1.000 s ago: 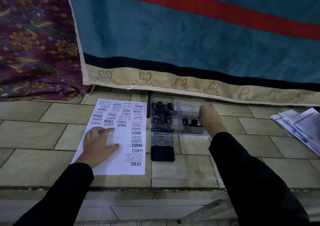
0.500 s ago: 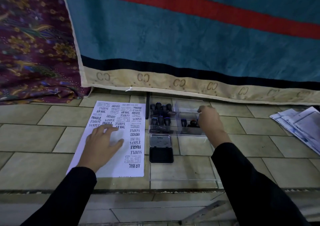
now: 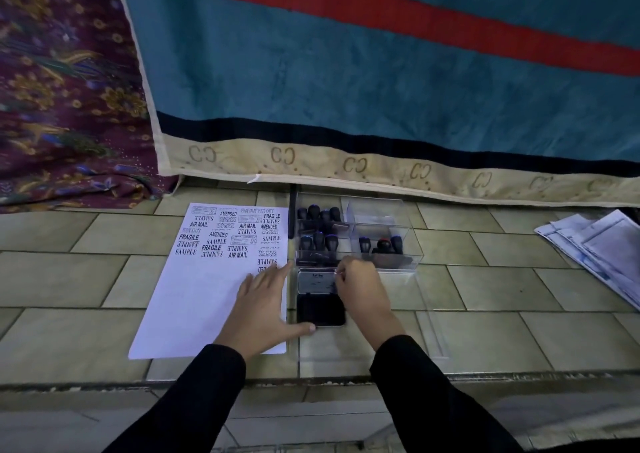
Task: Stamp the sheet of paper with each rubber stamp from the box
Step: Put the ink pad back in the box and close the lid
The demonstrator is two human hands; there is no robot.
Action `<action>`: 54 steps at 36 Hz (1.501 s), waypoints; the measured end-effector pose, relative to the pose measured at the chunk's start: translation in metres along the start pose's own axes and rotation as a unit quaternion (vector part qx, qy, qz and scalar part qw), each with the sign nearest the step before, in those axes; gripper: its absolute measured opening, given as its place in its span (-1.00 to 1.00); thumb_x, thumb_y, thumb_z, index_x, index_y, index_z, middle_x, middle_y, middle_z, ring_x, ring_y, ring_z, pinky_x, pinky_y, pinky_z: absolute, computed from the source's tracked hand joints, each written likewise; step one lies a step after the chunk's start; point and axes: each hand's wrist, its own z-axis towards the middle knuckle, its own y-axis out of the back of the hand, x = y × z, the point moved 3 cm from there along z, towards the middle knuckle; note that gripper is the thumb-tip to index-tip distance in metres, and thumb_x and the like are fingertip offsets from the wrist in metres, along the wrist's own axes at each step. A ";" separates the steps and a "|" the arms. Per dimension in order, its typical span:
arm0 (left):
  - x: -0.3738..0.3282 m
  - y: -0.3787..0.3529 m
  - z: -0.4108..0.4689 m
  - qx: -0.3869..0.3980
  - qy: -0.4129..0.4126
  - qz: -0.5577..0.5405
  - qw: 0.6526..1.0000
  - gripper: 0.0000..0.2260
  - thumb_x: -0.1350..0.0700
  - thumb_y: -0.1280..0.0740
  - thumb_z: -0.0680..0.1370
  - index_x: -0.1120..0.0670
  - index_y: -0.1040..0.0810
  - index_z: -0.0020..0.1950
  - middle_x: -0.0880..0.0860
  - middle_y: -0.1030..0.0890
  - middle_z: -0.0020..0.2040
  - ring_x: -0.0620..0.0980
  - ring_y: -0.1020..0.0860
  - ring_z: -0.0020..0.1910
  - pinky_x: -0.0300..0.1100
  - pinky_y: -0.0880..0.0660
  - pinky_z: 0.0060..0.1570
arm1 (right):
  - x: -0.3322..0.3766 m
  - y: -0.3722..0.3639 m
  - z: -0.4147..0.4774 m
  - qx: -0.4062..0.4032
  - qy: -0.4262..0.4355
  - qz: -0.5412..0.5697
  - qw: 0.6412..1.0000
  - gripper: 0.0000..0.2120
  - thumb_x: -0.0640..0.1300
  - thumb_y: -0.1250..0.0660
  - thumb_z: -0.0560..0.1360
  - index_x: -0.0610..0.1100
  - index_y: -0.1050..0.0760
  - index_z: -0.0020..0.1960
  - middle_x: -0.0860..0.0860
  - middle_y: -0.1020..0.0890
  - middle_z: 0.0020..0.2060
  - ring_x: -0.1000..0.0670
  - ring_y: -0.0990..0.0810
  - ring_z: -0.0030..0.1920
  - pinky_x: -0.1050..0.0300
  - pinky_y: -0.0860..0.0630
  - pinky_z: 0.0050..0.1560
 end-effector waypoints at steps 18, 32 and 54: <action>0.003 -0.004 -0.001 -0.004 -0.037 -0.009 0.999 -0.04 -0.37 -0.36 0.32 -0.14 0.11 0.53 -0.11 -0.07 0.54 -0.12 0.00 0.51 -0.06 0.14 0.49 | -0.011 0.024 -0.020 0.000 0.035 0.240 0.970 -0.95 -0.11 -0.41 0.45 -0.05 -0.56 -0.16 0.07 -0.64 -0.27 0.14 -0.59 -0.30 0.42 -0.47 -0.29; 0.014 -0.012 0.003 -0.025 -0.070 -0.015 0.997 -0.32 -0.53 0.07 0.37 -0.22 -0.38 0.33 -0.25 -0.28 0.43 -0.32 0.01 0.44 -0.13 0.14 0.45 | -0.020 0.008 -0.050 0.039 0.226 0.064 0.971 -0.80 -0.17 -0.49 0.36 -0.17 -0.57 -0.04 -0.06 -0.59 -0.10 -0.03 -0.55 -0.05 0.13 -0.51 -0.03; 0.016 0.011 0.025 -0.149 0.004 -0.109 0.983 -0.78 0.10 -0.27 0.49 -0.07 -0.51 0.12 -0.14 -0.50 0.18 -0.10 -0.38 0.26 -0.01 -0.29 0.31 | 0.030 -0.005 -0.040 0.152 0.256 -0.212 0.931 -0.43 -0.17 -0.44 0.35 -0.21 -0.30 0.27 -0.19 -0.50 0.11 -0.20 -0.46 0.11 -0.10 -0.51 0.06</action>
